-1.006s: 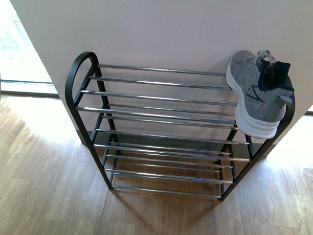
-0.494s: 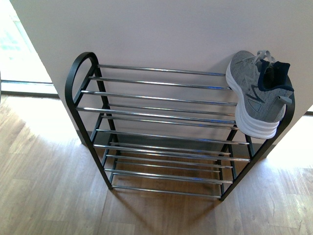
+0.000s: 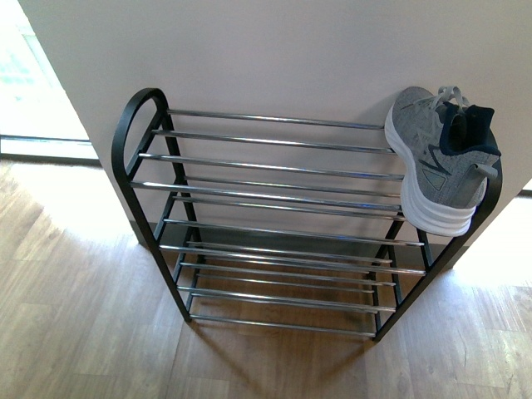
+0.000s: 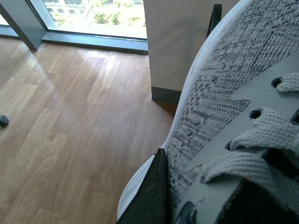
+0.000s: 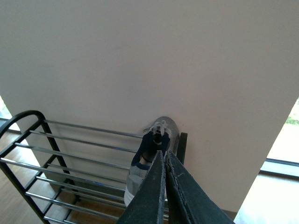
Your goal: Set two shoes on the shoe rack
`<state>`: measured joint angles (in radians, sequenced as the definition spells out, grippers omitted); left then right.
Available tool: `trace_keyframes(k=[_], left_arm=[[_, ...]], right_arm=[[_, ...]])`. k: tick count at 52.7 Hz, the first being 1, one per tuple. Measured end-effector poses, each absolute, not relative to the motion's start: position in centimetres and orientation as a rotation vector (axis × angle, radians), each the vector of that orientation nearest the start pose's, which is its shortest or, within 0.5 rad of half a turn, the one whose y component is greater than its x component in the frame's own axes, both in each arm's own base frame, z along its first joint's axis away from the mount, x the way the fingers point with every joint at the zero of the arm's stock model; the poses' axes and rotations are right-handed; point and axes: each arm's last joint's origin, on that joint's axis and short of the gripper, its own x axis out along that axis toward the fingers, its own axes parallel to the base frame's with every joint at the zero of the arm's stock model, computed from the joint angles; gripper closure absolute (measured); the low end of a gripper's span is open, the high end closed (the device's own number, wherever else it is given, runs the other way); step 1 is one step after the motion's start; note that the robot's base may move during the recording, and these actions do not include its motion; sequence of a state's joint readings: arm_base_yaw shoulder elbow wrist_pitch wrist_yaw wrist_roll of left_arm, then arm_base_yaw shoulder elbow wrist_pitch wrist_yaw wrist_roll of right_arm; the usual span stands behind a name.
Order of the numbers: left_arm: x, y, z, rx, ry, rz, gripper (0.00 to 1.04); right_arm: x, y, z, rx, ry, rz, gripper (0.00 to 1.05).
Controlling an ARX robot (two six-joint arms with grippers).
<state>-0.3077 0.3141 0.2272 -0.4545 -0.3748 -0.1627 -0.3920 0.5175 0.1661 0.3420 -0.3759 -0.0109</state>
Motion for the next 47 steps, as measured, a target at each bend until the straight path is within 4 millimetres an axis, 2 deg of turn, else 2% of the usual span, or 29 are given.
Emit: trace_keyframes(k=[14, 31, 43, 47], left_arm=[[9.8, -2.0, 17.5, 0.022, 0.503, 0.106, 1.03], [9.8, -2.0, 17.5, 0.022, 0.503, 0.106, 1.03], [9.8, -2.0, 17.5, 0.022, 0.503, 0.106, 1.03], [9.8, -2.0, 17.5, 0.022, 0.503, 0.105, 1.03]], right_arm=[[12.0, -2.0, 18.8, -0.009, 0.007, -0.012, 1.03], [11.2, -0.2, 17.7, -0.010, 0.003, -0.004, 1.03], [10.8, 0.0, 17.5, -0.010, -0.028, -0.003, 1.03], [10.0, 0.0, 17.0, -0.010, 0.007, -0.003, 1.03]])
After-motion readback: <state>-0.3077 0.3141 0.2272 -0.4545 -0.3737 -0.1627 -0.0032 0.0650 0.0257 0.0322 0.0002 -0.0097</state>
